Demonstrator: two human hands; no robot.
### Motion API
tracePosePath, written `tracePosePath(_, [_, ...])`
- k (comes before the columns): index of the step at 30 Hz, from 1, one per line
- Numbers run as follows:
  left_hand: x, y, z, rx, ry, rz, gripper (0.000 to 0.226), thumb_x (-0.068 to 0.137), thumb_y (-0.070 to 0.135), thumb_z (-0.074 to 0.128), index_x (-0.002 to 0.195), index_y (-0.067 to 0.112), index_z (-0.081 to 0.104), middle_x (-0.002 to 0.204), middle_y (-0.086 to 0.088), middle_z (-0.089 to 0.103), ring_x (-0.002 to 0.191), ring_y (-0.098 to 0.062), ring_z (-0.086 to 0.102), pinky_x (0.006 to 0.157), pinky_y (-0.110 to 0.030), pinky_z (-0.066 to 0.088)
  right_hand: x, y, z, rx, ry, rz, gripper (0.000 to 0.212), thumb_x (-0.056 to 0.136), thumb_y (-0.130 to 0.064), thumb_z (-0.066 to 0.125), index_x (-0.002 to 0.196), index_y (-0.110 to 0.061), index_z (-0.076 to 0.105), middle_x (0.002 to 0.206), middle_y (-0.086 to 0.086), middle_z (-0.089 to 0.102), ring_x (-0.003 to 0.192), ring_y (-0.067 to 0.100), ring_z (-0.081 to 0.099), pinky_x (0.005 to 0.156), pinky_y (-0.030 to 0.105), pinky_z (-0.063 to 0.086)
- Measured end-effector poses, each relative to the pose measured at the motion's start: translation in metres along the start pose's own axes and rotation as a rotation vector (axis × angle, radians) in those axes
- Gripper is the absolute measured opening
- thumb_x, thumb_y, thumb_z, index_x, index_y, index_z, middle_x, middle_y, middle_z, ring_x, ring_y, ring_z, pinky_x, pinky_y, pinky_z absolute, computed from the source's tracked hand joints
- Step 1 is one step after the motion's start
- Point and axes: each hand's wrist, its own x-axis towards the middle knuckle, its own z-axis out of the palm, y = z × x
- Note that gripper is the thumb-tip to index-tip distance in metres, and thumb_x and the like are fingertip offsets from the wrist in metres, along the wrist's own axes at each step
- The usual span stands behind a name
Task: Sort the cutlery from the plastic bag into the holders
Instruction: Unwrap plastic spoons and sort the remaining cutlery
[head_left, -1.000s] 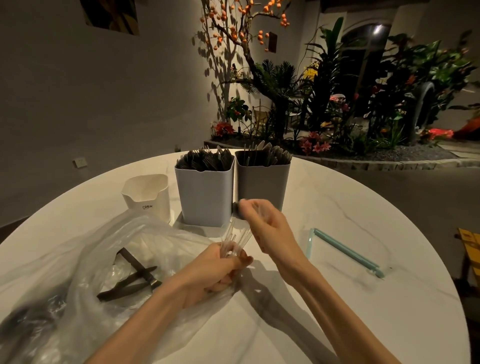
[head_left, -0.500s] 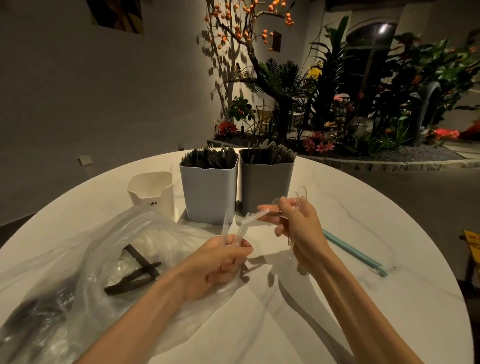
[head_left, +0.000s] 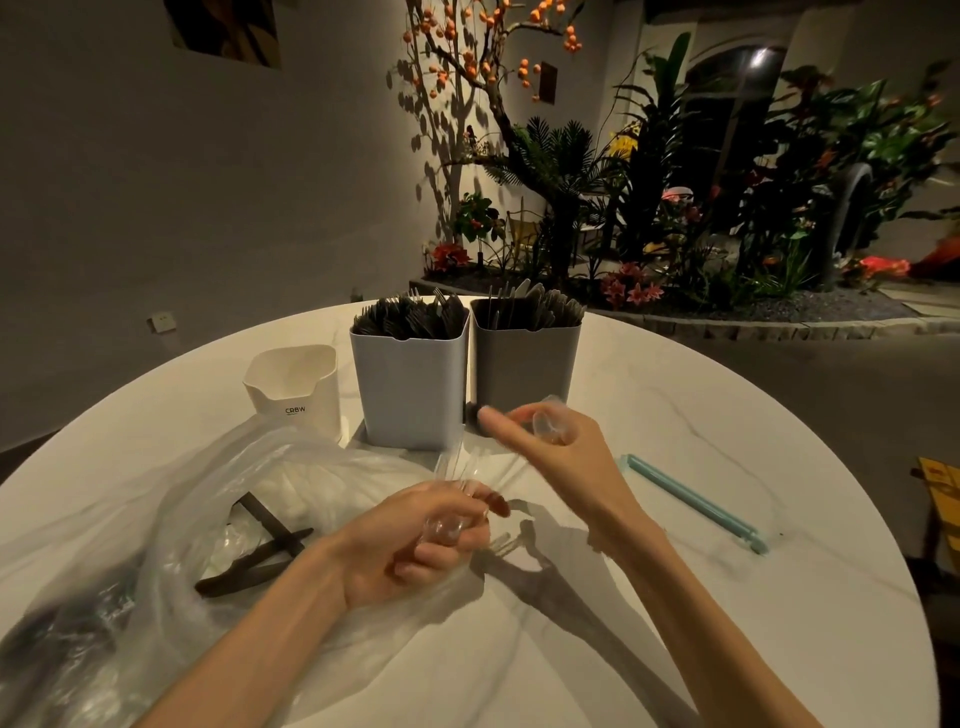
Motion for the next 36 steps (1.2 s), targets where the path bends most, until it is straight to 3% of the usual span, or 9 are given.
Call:
tracePosePath(3, [-0.002,0.001,0.003,0.001,-0.076,-0.002,0.007,0.098,0.017,0.06,0.091,0.015,0.06,0.073,-0.003,0.038,0.044,-0.004,0.024,0.032,-0.014,0.019,0.0,0.006,0.004,-0.143,0.129,-0.086,0.07,0.064,-0.087,0.06,0.075,-0.019,0.066,0.07,-0.003,0.064,0.068,0.009,0.06,0.066,0.026,0.051])
tracePosePath(6, [-0.004,0.003,0.006,0.008,-0.084,0.032,0.005,0.097,0.015,0.061,0.096,0.011,0.058,0.07,-0.002,0.036,0.042,-0.004,0.026,0.031,-0.013,0.021,0.0,0.004,0.002,-0.169,0.189,-0.059,0.06,0.068,-0.084,0.052,0.075,-0.025,0.063,0.074,-0.009,0.063,0.074,0.012,0.061,0.067,0.02,0.046])
tracePosePath(11, [-0.01,0.003,0.015,0.178,-0.086,0.003,0.016,0.095,0.002,0.061,0.109,0.003,0.068,0.062,-0.007,0.042,0.04,-0.008,0.035,0.036,-0.015,0.03,-0.009,-0.001,0.012,0.028,0.022,-0.313,0.032,0.087,-0.057,0.063,0.093,-0.027,0.072,0.083,-0.013,0.07,0.08,0.01,0.066,0.066,0.018,0.053])
tracePosePath(14, [-0.011,0.003,0.016,0.194,-0.095,-0.067,0.019,0.092,-0.003,0.062,0.111,-0.001,0.061,0.055,-0.004,0.041,0.04,-0.008,0.036,0.037,-0.017,0.034,-0.017,-0.002,0.022,0.02,-0.111,-0.346,0.036,0.092,-0.057,0.06,0.092,-0.024,0.074,0.082,-0.007,0.072,0.073,0.012,0.066,0.07,0.026,0.054])
tracePosePath(16, [-0.012,0.001,0.015,0.248,-0.061,-0.113,0.021,0.084,-0.001,0.07,0.104,0.004,0.063,0.052,-0.004,0.036,0.039,-0.01,0.033,0.037,-0.019,0.027,-0.022,-0.001,0.029,-0.001,-0.152,-0.341,0.043,0.094,-0.057,0.057,0.081,-0.018,0.071,0.072,-0.008,0.069,0.064,0.006,0.062,0.065,0.02,0.049])
tracePosePath(22, [-0.011,0.005,0.014,0.167,-0.096,-0.112,0.021,0.093,-0.008,0.056,0.099,0.003,0.073,0.049,0.002,0.033,0.033,-0.003,0.03,0.033,-0.016,0.022,-0.013,-0.003,0.023,0.03,0.115,-0.26,0.049,0.095,-0.056,0.055,0.075,-0.015,0.07,0.068,-0.005,0.065,0.064,0.009,0.055,0.062,0.016,0.044])
tracePosePath(28, [-0.013,0.002,0.014,0.271,-0.05,-0.158,0.011,0.088,0.002,0.069,0.098,0.004,0.074,0.049,-0.003,0.033,0.037,-0.01,0.035,0.042,-0.022,0.03,-0.022,-0.005,0.034,0.087,-0.195,-0.217,0.046,0.104,-0.038,0.05,0.065,-0.014,0.051,0.058,-0.008,0.045,0.055,0.003,0.041,0.057,0.016,0.037])
tracePosePath(31, [-0.012,0.003,0.013,0.302,-0.035,-0.144,0.026,0.092,0.004,0.065,0.117,0.0,0.071,0.047,-0.002,0.034,0.038,-0.009,0.035,0.044,-0.022,0.031,-0.02,-0.003,0.034,0.059,-0.174,-0.229,0.037,0.103,-0.032,0.05,0.072,-0.013,0.056,0.066,-0.003,0.051,0.064,0.003,0.046,0.066,0.021,0.043])
tracePosePath(36, [-0.014,0.004,0.022,0.234,0.017,-0.08,0.021,0.093,-0.008,0.057,0.113,-0.005,0.061,0.045,-0.003,0.046,0.034,-0.008,0.034,0.039,-0.021,0.039,-0.017,-0.002,0.031,0.0,-0.26,-0.165,0.031,0.102,-0.031,0.048,0.083,-0.016,0.068,0.084,-0.014,0.061,0.081,0.004,0.059,0.073,0.016,0.048])
